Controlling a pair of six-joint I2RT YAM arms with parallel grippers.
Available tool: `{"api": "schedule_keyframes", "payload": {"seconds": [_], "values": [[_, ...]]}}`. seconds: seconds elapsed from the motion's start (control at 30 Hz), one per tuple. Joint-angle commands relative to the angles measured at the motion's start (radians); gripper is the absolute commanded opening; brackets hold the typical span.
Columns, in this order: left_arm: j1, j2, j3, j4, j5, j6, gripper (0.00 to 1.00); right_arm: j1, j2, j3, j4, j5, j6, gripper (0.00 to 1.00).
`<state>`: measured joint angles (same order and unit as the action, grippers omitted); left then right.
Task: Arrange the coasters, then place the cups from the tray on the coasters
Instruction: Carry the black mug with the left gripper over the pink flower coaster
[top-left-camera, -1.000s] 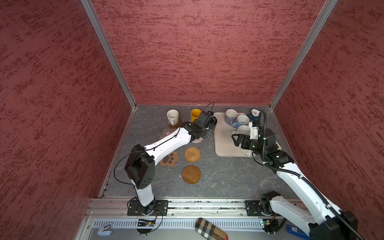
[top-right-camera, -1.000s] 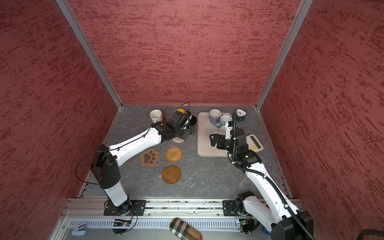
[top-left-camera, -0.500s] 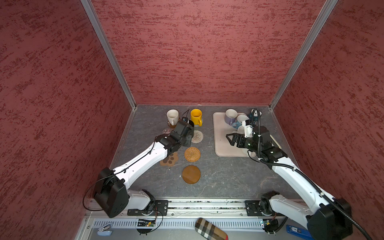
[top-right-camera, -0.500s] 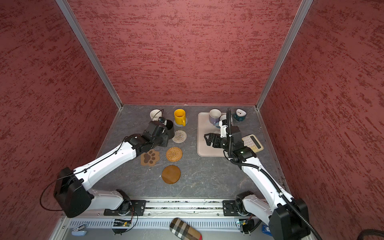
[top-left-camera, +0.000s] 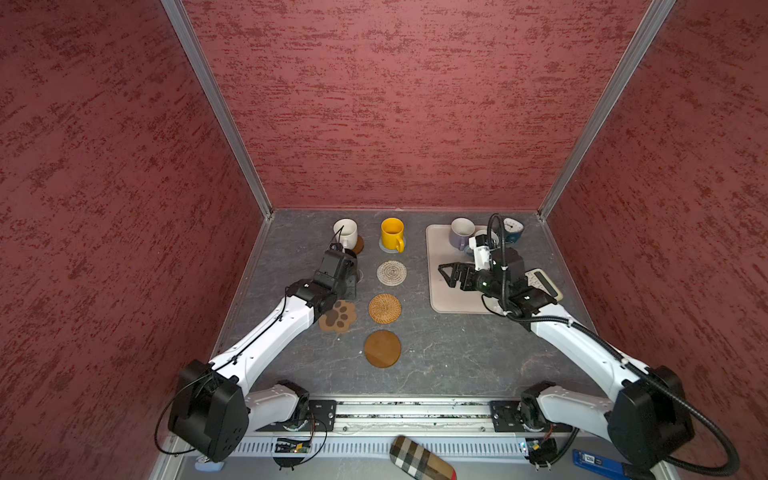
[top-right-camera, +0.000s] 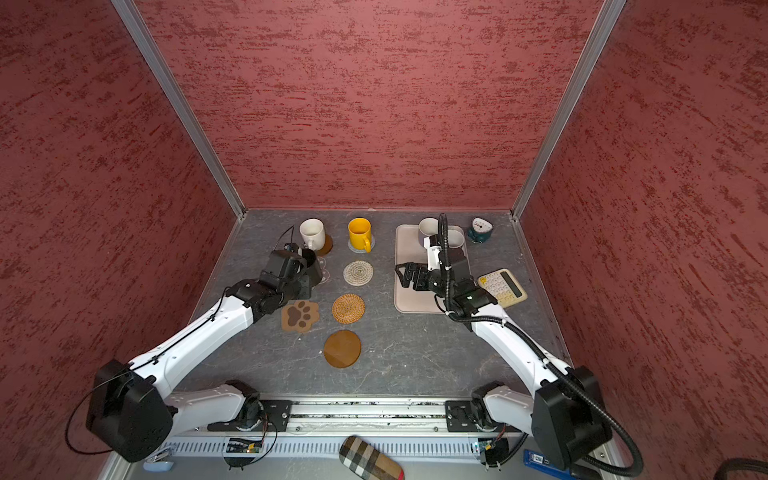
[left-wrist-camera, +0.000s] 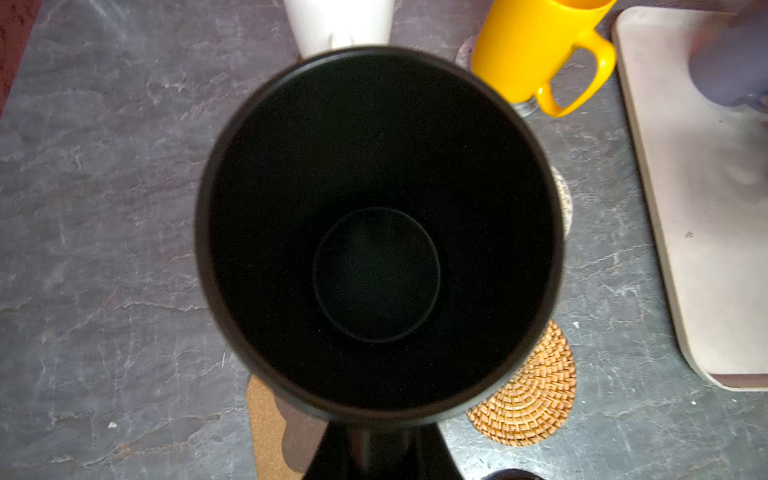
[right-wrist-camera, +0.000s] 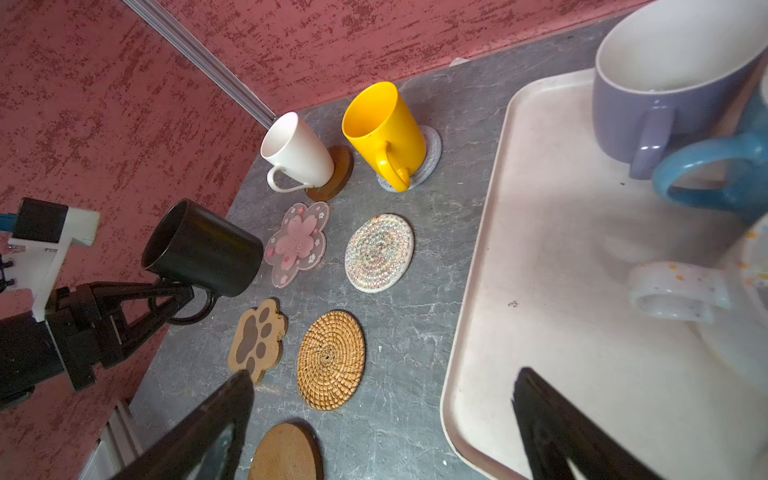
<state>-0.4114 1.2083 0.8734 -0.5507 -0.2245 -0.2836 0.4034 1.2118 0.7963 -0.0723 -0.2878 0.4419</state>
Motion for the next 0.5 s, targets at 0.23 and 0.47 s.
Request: {"api": "schedule_keyframes", "payload": {"seconds": [0.23,0.47], "values": [[0.095,-0.018,-0.042,0.177,0.051,-0.026,0.0,0.026,0.132,0.078,0.123,-0.026,-0.003,0.98],[0.117,-0.005,-0.056,0.205,0.05,-0.029,0.0,0.029,0.175,0.067,0.18,-0.051,0.0,0.98]]}}
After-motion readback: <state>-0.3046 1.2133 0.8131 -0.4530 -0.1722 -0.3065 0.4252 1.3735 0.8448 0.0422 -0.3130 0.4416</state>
